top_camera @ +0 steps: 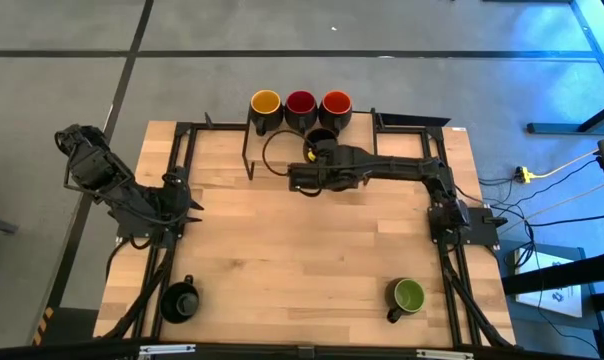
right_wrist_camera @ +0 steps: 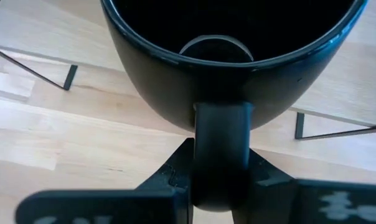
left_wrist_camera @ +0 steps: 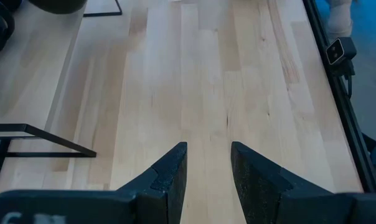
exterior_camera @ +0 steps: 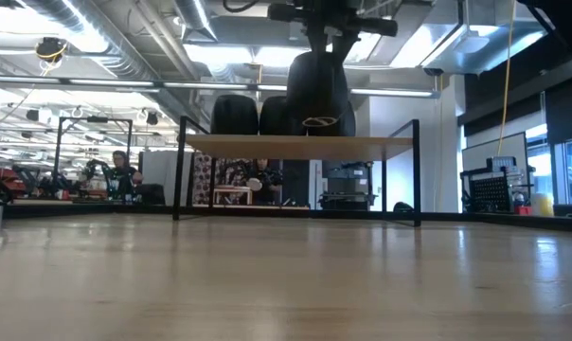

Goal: Place coffee mugs
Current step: Put the top black mug on the shelf

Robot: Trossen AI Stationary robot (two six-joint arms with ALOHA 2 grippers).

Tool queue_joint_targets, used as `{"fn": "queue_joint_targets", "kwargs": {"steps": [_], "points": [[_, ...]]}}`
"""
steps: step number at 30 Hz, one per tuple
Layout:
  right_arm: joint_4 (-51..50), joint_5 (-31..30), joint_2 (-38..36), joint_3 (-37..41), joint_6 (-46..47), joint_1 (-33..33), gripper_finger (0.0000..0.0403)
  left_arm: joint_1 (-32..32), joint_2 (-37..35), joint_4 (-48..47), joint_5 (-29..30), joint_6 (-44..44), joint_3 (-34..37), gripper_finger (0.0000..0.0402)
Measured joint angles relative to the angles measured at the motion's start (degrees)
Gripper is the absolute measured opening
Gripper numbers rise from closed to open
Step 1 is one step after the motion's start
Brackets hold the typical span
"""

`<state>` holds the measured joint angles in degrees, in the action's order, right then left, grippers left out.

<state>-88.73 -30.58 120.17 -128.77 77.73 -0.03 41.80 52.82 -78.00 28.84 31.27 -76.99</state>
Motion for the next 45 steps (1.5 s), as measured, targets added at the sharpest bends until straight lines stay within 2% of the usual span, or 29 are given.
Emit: {"fn": "queue_joint_targets", "kwargs": {"steps": [15,26,29,34,41,45], "points": [[-1.25,-0.08,-1.51,0.0,-0.29,0.08,0.0045,0.0,-0.1,-1.25,0.02,-0.15,0.0,0.0119],[-1.03,-9.05,-7.48,1.01,-3.27,5.95,0.0045,0.0,-0.73,-1.79,0.69,-0.15,0.0,0.0119],[-1.14,-9.66,-9.32,5.99,-3.15,7.49,0.0045,0.0,-0.76,-1.79,0.9,-0.12,0.0,0.0119],[1.02,-10.32,-14.91,19.39,1.95,10.03,0.0045,0.01,-0.76,-1.82,1.62,0.74,-0.01,0.0119],[20.31,-7.35,-28.31,42.2,2.92,10.33,0.0045,0.02,-0.76,-1.81,2.41,2.85,0.0,0.0119],[29.26,-7.72,-32.08,49.04,2.64,8.45,0.0045,0.0,-0.74,-1.77,4.69,4.66,-0.02,0.0119]]}}
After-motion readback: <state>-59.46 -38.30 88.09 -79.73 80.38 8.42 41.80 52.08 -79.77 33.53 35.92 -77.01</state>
